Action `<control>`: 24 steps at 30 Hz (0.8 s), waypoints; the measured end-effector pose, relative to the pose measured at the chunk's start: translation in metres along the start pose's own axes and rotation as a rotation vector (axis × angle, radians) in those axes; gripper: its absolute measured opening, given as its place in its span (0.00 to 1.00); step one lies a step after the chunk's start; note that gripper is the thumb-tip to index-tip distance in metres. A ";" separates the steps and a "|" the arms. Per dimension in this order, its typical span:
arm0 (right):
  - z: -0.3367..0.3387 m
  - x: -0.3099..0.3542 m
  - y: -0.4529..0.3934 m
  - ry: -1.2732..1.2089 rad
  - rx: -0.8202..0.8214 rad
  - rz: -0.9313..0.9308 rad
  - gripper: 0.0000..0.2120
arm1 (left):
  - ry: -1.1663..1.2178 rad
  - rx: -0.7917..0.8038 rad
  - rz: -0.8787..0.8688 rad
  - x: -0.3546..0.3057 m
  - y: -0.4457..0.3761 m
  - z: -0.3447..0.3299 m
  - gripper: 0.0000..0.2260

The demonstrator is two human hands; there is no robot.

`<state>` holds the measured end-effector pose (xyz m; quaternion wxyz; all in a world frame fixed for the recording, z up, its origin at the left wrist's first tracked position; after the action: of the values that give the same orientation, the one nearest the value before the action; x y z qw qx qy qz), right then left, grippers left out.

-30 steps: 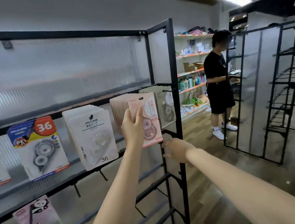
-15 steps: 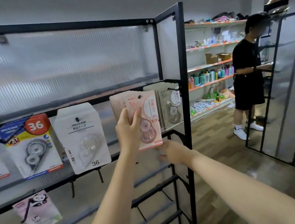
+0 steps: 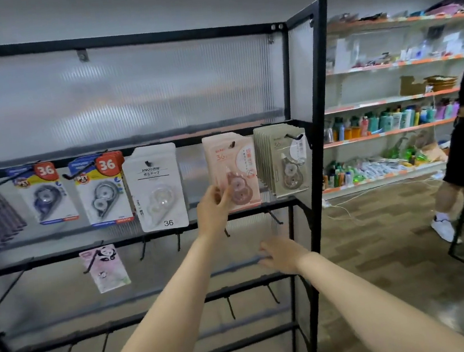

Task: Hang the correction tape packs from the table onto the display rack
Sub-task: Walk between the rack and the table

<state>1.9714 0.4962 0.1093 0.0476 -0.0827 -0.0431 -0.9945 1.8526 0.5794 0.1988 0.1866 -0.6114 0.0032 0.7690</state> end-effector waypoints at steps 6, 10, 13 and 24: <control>-0.025 0.055 -0.030 -0.062 -0.025 0.101 0.14 | -0.550 0.090 0.122 0.079 0.046 0.029 0.14; -0.036 0.125 -0.059 -0.025 -0.018 0.226 0.15 | -1.039 0.120 0.208 0.123 0.073 0.091 0.17; -0.041 0.196 -0.080 -0.029 0.000 0.330 0.12 | -1.261 0.057 0.262 0.142 0.093 0.168 0.16; -0.088 0.571 -0.150 0.083 0.029 0.799 0.17 | -1.514 -0.236 0.698 0.184 0.243 0.540 0.18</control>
<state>1.3813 0.5871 0.1072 0.4336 -0.0521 -0.0198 -0.8994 1.2411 0.5313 0.1081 -0.1750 0.0900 -0.0143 0.9803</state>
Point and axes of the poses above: each hand's wrist, its own y-axis away from the middle knuckle, its own z-axis out of the back of the hand, x = y × z, the point moved 5 cm from there along -y, towards the middle knuckle, and after that the axes turned 12 degrees about z, right-handed, at the moved point
